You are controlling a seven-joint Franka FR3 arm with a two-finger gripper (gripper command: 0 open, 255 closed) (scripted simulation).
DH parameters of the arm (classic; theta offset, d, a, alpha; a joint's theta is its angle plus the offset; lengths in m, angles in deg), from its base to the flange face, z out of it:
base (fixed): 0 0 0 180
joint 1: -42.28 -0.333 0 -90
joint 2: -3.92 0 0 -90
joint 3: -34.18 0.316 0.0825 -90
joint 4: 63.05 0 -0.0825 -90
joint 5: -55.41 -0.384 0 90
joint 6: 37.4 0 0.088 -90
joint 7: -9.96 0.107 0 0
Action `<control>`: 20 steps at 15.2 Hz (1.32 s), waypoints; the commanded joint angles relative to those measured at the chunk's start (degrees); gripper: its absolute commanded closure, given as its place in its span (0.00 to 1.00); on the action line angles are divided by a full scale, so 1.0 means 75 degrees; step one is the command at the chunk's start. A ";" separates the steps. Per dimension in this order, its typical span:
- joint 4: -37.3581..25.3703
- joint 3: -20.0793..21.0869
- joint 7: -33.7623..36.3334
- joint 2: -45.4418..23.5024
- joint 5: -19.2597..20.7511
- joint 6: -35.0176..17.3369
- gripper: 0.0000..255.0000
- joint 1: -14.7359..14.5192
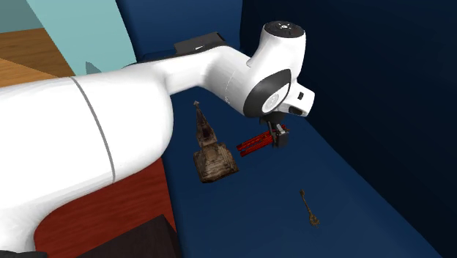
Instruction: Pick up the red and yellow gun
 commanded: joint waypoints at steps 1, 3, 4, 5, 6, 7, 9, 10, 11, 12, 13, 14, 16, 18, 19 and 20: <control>0.0173 -0.0003 0.0001 -0.0026 0.0006 -0.0203 0.00 0.0000; 0.0305 -0.0005 0.0000 -0.0048 0.0011 -0.0357 0.00 0.0001; 0.0303 -0.0005 0.0001 -0.0050 0.0011 -0.0356 0.00 0.0001; 0.0295 -0.0005 0.0005 -0.0061 0.0014 -0.0359 1.00 -0.0003; 0.0292 -0.0005 0.0004 -0.0063 0.0014 -0.0358 1.00 -0.0002; 0.0292 -0.0005 0.0004 -0.0065 0.0015 -0.0360 1.00 -0.0002; 0.0278 -0.0006 0.0004 -0.0072 0.0016 -0.0353 1.00 -0.0003; 0.0279 -0.0006 0.0004 -0.0071 0.0016 -0.0353 1.00 -0.0002; 0.0275 -0.0005 0.0005 -0.0072 0.0017 -0.0351 1.00 -0.0003; 0.0280 -0.0005 0.0006 -0.0070 0.0016 -0.0353 1.00 -0.0003; 0.0279 -0.0005 0.0006 -0.0071 0.0016 -0.0353 1.00 -0.0003; 0.0303 -0.0005 0.0001 -0.0050 0.0011 -0.0356 1.00 0.0001; 0.0139 -0.0002 0.0001 -0.0019 0.0004 -0.0162 1.00 0.0000; -0.0038 0.0001 0.0003 0.0003 0.0000 0.0036 1.00 -0.0001; -0.0129 0.0002 0.0004 0.0012 -0.0002 0.0135 1.00 -0.0003; -0.0222 0.0004 0.0006 0.0019 -0.0003 0.0235 1.00 -0.0004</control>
